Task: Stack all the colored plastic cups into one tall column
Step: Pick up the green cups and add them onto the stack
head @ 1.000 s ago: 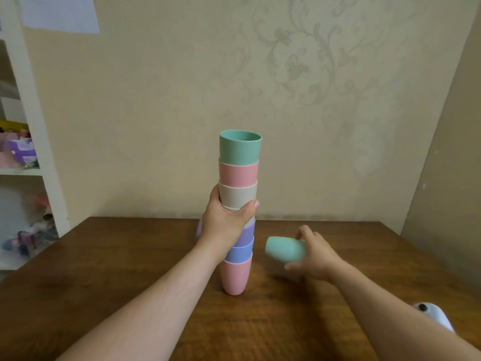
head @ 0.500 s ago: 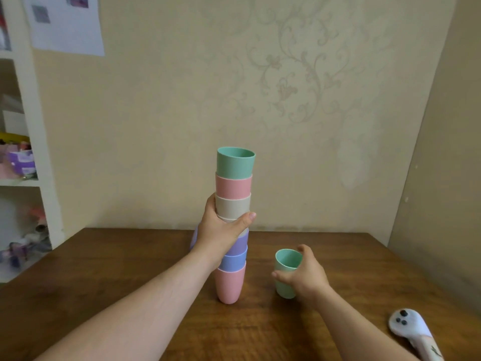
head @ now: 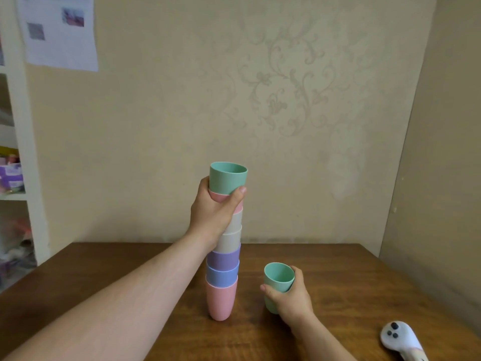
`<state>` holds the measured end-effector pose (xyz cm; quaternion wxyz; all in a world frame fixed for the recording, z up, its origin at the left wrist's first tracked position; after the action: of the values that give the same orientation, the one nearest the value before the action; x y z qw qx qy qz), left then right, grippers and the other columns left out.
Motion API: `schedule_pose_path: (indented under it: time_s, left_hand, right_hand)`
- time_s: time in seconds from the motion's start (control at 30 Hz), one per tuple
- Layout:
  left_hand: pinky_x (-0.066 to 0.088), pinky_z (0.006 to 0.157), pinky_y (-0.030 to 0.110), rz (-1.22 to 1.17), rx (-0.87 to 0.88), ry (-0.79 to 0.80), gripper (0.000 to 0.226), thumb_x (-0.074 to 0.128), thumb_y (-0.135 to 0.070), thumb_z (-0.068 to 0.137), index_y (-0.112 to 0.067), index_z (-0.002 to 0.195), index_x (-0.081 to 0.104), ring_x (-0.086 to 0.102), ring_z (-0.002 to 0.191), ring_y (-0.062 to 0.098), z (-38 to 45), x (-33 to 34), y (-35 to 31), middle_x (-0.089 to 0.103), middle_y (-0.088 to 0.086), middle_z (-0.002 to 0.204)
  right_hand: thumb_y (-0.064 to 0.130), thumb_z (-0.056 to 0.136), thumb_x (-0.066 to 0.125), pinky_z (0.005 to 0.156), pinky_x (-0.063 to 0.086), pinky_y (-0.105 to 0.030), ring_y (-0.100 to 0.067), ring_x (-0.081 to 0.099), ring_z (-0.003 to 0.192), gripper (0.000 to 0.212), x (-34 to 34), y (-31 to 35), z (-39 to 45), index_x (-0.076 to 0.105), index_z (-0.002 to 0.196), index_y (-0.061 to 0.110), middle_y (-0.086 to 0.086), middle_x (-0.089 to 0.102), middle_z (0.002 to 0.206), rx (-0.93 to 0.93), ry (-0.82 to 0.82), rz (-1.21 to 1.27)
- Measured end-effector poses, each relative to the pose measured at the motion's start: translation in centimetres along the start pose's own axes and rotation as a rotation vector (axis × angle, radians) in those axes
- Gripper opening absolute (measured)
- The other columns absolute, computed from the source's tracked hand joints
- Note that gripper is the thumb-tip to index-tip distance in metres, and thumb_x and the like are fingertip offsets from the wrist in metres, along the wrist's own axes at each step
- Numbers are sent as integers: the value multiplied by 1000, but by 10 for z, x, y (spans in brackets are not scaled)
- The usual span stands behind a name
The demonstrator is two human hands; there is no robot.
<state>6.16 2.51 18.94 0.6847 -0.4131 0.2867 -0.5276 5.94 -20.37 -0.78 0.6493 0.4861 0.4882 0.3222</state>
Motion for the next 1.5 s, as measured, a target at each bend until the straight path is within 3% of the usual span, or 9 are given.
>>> schedule_pose_path:
  time_s: [0.27, 0.4, 0.53, 0.7, 0.8, 0.97, 1.17, 1.3, 1.5]
  left_hand:
    - [52, 74, 28, 49, 41, -25, 47, 78, -66, 75, -43, 111, 57, 73, 97, 6, -5, -3, -2, 75, -16, 106]
    - [50, 74, 26, 62, 45, -13, 54, 75, -68, 77, -38, 118, 57, 73, 98, 4, -6, -1, -4, 75, -17, 106]
    - [52, 75, 27, 95, 33, -6, 59, 75, -70, 76, -37, 122, 58, 73, 97, 9, -5, 1, -4, 76, -17, 106]
    - [51, 69, 28, 114, -37, -10, 49, 80, -57, 87, -32, 124, 59, 72, 93, 8, -2, 2, -3, 75, -15, 105]
    - [51, 69, 28, 111, -67, 1, 46, 80, -55, 88, -35, 122, 57, 72, 93, 6, -3, 1, -5, 74, -16, 104]
    - [53, 63, 30, 148, -104, 22, 52, 83, -52, 81, -38, 122, 54, 75, 81, 8, -6, 0, -6, 77, -11, 98]
    - [52, 93, 31, 334, -168, 154, 81, 93, -38, 78, -29, 144, 47, 67, 108, 18, -43, -6, 62, 68, -13, 120]
    - [53, 96, 30, 387, -199, 207, 84, 96, -40, 75, -28, 143, 48, 64, 110, 9, -75, -15, 112, 65, -19, 123]
    - [57, 99, 35, 383, -219, 307, 64, 87, -42, 73, -51, 125, 50, 69, 113, 11, -83, 1, 136, 67, -19, 113]
  right_hand:
    - [45, 65, 101, 102, 59, -49, -26, 66, 116, 101, -8, 31, 7, 46, 148, 29, 0, 67, 130, 7, -22, 46]
    - [44, 69, 99, 102, 59, -46, -20, 70, 109, 87, -34, 139, 16, 51, 139, 24, -4, 71, 128, -192, -138, 284]
    - [40, 82, 92, 74, 53, -23, -8, 66, 102, 77, -64, 280, -5, 45, 141, 27, 12, 63, 113, -446, -184, 489]
    - [45, 81, 91, 75, 56, -24, -6, 66, 100, 73, -52, 363, -46, 46, 136, 26, 10, 63, 114, -619, -13, 398]
    - [48, 76, 94, 85, 61, -31, -11, 68, 107, 84, -22, 353, -47, 48, 142, 24, 10, 64, 118, -612, 95, 220]
    - [45, 74, 96, 100, 62, -47, -16, 71, 111, 74, 13, 312, -29, 53, 131, 28, 5, 69, 121, -526, 200, 205]
    - [49, 66, 95, 94, 65, -51, -20, 76, 106, 76, 24, 293, -20, 57, 129, 28, 1, 74, 117, -531, 234, 237]
    - [45, 64, 95, 91, 66, -53, -18, 79, 98, 77, 43, 228, -16, 57, 130, 30, 1, 78, 113, -499, 246, 193]
    - [45, 56, 98, 100, 63, -49, -11, 75, 110, 82, 68, 102, -17, 59, 128, 40, 10, 77, 118, -268, 333, 87]
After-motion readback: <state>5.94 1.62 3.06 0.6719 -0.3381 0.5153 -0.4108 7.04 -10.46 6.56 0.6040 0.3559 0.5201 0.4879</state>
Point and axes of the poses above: each hand's wrist, its own z-axis towards the middle knuckle, its own x-axis out of the palm, y = z × x, the point moved 4 cm from there along z, towards the middle knuckle
